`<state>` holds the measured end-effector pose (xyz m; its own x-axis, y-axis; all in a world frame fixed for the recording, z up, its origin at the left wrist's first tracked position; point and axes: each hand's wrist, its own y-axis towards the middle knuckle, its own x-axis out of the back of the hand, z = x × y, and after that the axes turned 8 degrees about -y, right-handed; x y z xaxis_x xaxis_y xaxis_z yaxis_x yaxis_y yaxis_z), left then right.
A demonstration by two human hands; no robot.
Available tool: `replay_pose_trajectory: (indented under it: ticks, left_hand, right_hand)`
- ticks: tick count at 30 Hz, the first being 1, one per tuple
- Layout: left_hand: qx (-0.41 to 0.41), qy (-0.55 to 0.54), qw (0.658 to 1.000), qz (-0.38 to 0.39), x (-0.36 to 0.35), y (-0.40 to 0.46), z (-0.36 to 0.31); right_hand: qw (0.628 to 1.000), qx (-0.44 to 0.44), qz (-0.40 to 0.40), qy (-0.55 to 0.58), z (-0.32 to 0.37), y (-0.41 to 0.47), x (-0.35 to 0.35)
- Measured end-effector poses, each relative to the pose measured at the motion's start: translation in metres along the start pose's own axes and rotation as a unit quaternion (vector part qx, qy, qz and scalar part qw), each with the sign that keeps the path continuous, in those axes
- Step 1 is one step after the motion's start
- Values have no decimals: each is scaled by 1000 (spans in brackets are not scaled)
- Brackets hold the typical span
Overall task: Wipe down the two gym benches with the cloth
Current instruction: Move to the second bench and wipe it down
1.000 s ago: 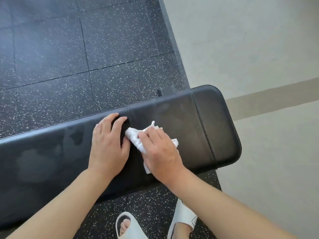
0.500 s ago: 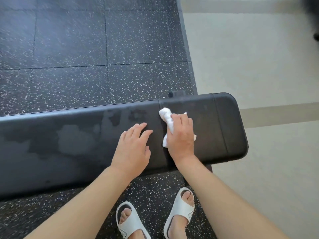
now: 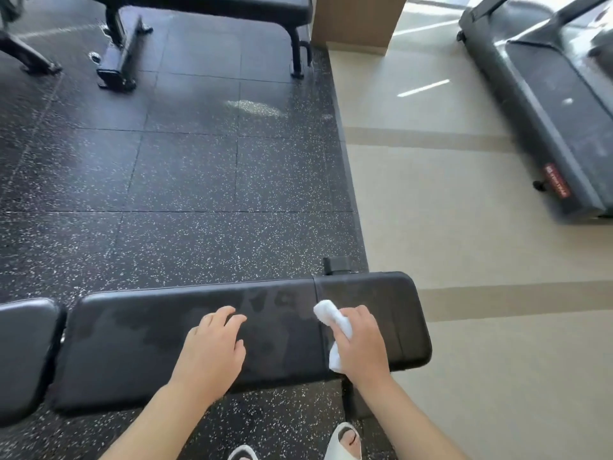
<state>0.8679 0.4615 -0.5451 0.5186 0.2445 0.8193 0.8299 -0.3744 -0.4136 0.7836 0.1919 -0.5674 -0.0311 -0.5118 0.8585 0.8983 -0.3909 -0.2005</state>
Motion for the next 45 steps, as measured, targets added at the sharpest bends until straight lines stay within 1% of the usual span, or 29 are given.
replay_pose_trajectory:
  ticks: [3,9,14,21,24,29,34,39,45]
  left_hand:
    - [-6,-23,999,-32,39,-20,-14]
    - [-37,-41,995,-81,124,-61,-44]
    - [-53,-83,987,-125,197,-105,-67]
    - [-83,-141,970,-178,278,-171,-107]
    - [-84,-154,960,-217,302,-195,-117]
    - [-63,-144,950,-269,329,-224,-125]
    - [-31,-144,935,-323,340,-249,-137]
    - [9,-139,918,-373,334,-279,-154]
    - [81,-125,894,-423,313,-322,-168]
  right_hand:
    - [999,23,-44,9,31,-1,51]
    - [988,116,-103,-25,91,-8,160]
    - [976,153,-155,-12,141,-35,237]
    - [968,174,-183,12,201,-86,308]
    - [958,213,-194,20,221,-95,331]
    - [958,227,-175,31,233,-88,357]
    - [947,277,-157,48,242,-82,376]
    - [932,330,-136,64,248,-79,393]
    - [912,390,-92,83,254,-83,403]
